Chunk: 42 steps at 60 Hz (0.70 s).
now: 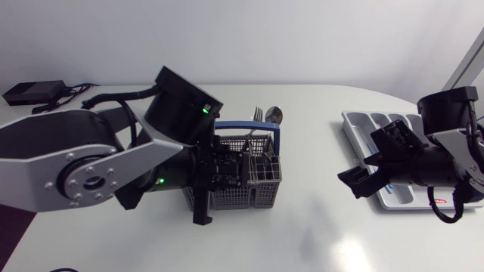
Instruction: Sort the cutlery from the basket into the organizer compartments.
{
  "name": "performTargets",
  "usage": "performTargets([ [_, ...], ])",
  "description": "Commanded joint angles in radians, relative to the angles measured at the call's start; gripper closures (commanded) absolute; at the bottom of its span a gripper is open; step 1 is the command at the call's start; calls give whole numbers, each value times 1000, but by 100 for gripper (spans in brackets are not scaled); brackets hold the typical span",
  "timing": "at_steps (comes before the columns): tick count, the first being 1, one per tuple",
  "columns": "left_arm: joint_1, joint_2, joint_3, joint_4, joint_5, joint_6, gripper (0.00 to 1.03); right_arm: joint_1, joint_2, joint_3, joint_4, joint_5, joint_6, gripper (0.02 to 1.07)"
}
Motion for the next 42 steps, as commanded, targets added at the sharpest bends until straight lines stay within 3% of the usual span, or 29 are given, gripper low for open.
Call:
performTargets([
  [1,-30,-52,-25,11,-25,-8,100,2,-8,-28,0,7,3,8],
  [9,-61,-66,-31,50,-94,12,100,2,-14,-28,1,6,2,8],
  [30,-110,-115,-56,63,-149,15,100,19,-50,-47,3,3,-3,8],
  [42,-134,-61,-74,129,-273,-44,100,33,-44,-59,19,4,6,8],
])
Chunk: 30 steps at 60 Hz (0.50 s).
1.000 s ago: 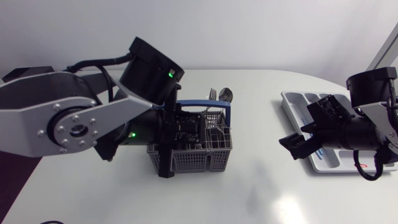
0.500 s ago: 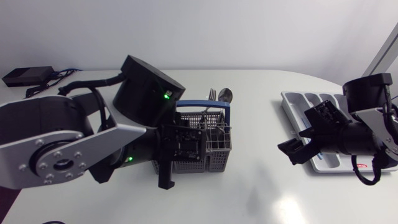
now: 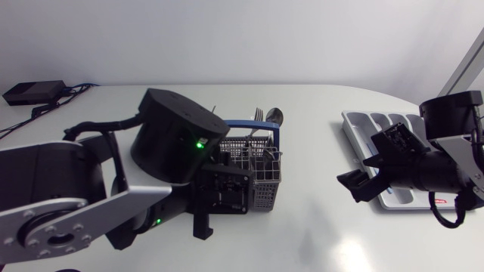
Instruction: Sort the cutlery from the basket into the organizer compartments.
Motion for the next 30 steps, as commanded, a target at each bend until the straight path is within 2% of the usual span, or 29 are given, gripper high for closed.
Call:
performTargets([
  [1,-1,23,5,48,-47,-55,100,13,3,-32,15,4,6,8],
  [15,45,126,99,-19,-58,-287,100,23,-8,-41,18,-3,2,8],
  [30,96,181,188,-97,-49,-491,100,180,-89,-63,7,-23,-14,8],
])
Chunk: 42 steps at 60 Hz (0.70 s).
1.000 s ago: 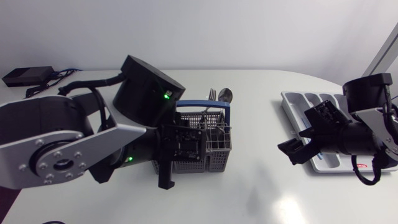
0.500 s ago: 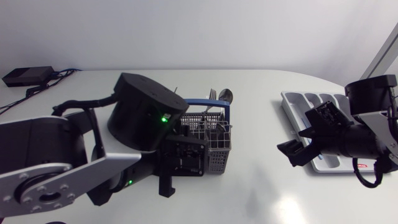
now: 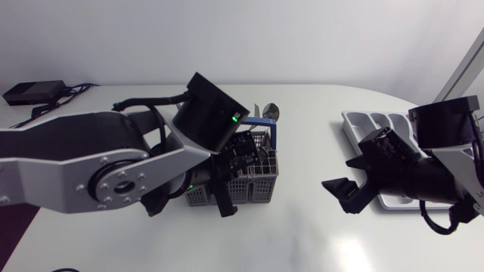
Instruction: Sort the cutlery from the basket into the organizer compartments.
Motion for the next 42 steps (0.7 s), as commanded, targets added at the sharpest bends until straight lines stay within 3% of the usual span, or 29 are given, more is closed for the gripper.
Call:
performTargets([
  [1,31,27,70,-29,-17,-122,100,76,-25,-35,-3,-4,-15,8],
  [15,69,44,123,-112,46,-305,100,249,-16,-68,73,-3,-22,8],
  [30,110,95,160,-164,81,-438,97,325,84,-42,133,17,-9,8],
  [42,127,124,280,-299,92,-530,96,386,122,-15,164,19,-1,8],
])
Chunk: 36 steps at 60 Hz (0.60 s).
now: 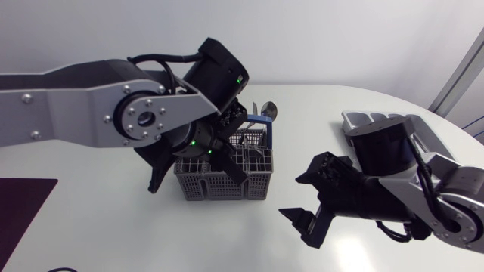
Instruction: Sort the cutlery from the basket into the organizer compartments.
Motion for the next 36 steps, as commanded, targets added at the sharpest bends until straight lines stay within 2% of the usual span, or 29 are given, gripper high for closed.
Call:
performTargets([
  [1,15,18,64,-23,-3,-53,96,22,26,26,22,5,4,8],
  [10,15,15,73,-33,22,-58,95,39,54,40,37,7,8,8],
  [36,9,-42,126,-95,22,-55,95,45,55,34,63,13,13,8],
])
